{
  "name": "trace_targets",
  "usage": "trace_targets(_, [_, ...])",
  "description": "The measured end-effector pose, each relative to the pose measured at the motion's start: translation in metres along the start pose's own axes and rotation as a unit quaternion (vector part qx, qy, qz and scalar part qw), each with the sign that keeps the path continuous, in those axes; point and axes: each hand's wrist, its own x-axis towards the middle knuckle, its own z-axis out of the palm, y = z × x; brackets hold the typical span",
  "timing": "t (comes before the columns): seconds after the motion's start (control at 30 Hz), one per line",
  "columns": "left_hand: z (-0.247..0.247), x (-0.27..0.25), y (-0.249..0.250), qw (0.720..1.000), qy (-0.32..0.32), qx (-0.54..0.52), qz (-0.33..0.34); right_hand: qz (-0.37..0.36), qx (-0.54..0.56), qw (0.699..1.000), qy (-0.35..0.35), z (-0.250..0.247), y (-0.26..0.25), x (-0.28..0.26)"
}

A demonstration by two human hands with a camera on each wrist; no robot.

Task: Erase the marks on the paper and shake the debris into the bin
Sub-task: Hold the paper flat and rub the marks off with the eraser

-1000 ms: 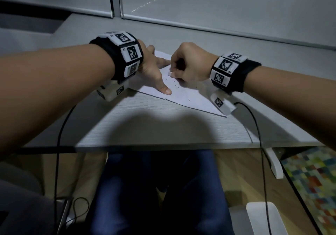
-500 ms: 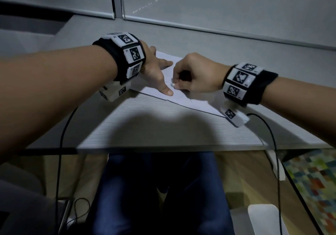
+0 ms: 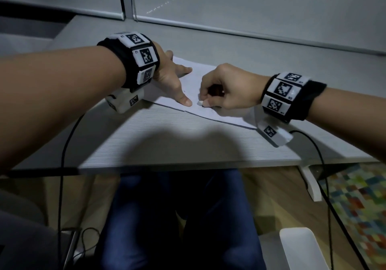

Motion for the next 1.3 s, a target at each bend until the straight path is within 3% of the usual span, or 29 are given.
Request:
trace_targets(0.17, [-0.009, 0.003, -0.007, 0.999, 0.001, -0.041, 0.017, 0.071, 0.019, 0.991, 0.113, -0.012, 0.026, 0.019])
trace_targets(0.5, [-0.007, 0.006, -0.016, 0.994, -0.005, -0.097, 0.039, -0.006, -0.01, 0.998, 0.067, 0.009, 0.0, 0.045])
trace_targets(0.67, [-0.007, 0.016, -0.019, 0.995, -0.009, -0.084, 0.045, -0.049, -0.011, 0.998, -0.022, -0.006, 0.004, 0.025])
trace_targets(0.83, [-0.005, 0.022, -0.023, 0.994, -0.009, -0.088, 0.058, -0.02, -0.002, 0.997, 0.071, -0.01, 0.006, 0.046])
trace_targets(1.0, [-0.007, 0.014, -0.02, 0.995, -0.006, -0.092, 0.046, -0.018, -0.034, 0.998, 0.044, 0.002, 0.007, 0.051])
trace_targets(1.2, [-0.01, 0.013, -0.018, 0.998, -0.001, -0.054, 0.041, -0.043, -0.028, 0.998, -0.036, -0.014, 0.016, 0.025])
trace_targets(1.3, [-0.014, 0.007, -0.016, 0.999, 0.003, -0.033, 0.037, 0.031, -0.01, 0.998, 0.055, -0.024, 0.032, 0.026])
